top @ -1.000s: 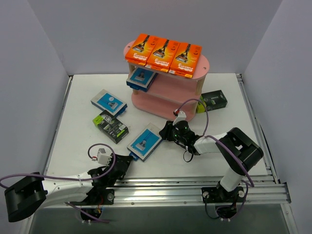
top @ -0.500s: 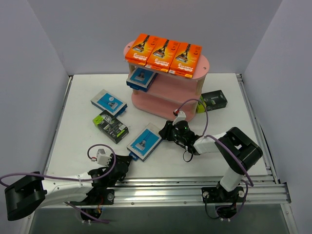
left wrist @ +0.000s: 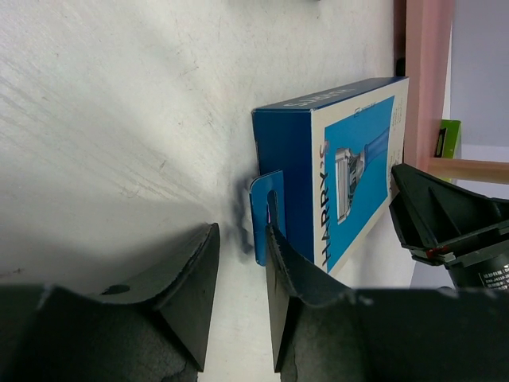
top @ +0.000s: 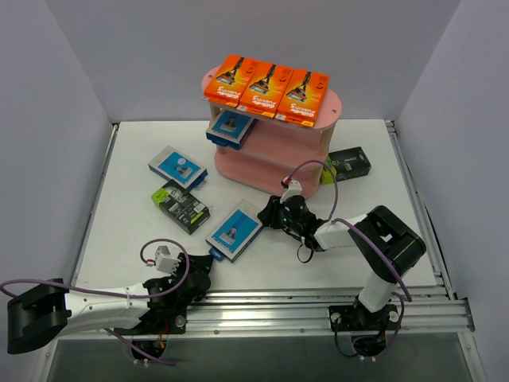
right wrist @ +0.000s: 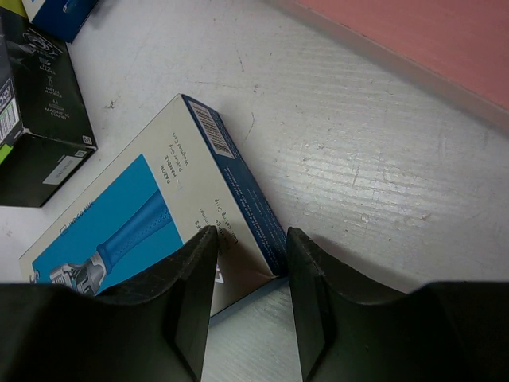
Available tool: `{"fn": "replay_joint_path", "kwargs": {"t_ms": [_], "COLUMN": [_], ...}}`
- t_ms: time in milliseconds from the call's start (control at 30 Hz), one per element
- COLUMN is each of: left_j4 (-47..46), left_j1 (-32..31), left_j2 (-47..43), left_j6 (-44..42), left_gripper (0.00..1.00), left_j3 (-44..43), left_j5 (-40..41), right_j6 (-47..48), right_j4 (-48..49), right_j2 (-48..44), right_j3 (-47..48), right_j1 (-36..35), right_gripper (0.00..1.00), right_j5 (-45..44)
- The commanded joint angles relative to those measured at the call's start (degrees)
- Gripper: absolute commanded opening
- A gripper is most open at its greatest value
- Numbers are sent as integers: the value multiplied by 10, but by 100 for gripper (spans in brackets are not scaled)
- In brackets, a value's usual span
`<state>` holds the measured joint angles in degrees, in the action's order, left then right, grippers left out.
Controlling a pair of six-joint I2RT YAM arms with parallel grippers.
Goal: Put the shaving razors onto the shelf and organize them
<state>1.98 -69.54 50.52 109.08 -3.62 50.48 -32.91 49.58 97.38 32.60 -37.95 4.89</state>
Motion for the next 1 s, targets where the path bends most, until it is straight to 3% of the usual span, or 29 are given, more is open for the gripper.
{"fn": "replay_joint_path", "kwargs": {"t_ms": [0,367,633,967], "left_j4": [39,24,0,-51], "left_j1": [-16,-37,-38,-38], "left_j2": [5,-11,7,35], "left_j6": [7,-10,-14,-15], "left_gripper": [40,47,38,37], "left_j3": [12,12,12,15], "left_j5": [24,52,56,65], "right_j6": [17,17,15,15], "right_j4": [-73,-71,-70,-68], "right_j2": [25,29,29,31], "right_j3": [-5,-6,-4,-8], "right_j1": [-3,-4,-4,-5], "right_gripper": [35,35,34,35], "right_j5": [-8,-7,-6,-6]}}
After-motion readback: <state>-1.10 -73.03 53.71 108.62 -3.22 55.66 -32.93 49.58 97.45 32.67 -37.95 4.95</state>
